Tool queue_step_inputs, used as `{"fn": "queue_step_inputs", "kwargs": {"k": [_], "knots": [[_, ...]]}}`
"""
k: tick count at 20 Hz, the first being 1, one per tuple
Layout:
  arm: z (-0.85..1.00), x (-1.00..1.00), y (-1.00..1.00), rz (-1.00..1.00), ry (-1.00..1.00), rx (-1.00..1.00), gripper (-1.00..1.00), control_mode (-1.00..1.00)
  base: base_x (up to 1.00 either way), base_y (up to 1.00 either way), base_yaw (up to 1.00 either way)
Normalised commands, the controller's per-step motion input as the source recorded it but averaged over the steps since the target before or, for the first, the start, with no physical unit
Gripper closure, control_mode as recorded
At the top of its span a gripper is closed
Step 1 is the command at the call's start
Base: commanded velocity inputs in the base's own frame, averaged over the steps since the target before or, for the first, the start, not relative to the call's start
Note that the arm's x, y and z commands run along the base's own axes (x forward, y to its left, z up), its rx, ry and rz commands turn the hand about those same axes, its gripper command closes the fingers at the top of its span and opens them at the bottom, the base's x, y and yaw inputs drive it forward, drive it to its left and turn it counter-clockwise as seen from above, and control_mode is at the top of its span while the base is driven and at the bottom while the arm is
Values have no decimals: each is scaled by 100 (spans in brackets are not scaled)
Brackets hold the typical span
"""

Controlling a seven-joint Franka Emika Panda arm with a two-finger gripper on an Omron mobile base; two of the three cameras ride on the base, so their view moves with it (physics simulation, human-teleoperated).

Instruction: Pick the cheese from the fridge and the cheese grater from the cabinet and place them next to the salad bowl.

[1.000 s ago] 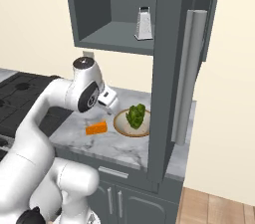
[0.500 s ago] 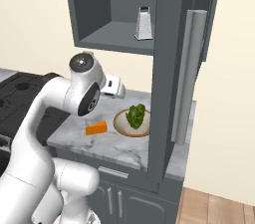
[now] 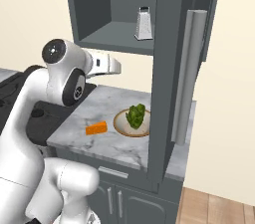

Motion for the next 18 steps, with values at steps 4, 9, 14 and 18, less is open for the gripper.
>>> {"fn": "queue_step_inputs", "kwargs": {"k": [4,9,14,18], "knots": [[74,-14,0,-4,-35,8,-100,-100,0,0,0],[79,-20,-3,-1,-29,9,-100,-100,0,0,0],[74,-9,-14,-3,-8,8,-100,-100,0,0,0],[6,4,-27,-2,10,7,-100,-100,0,0,0]]}}
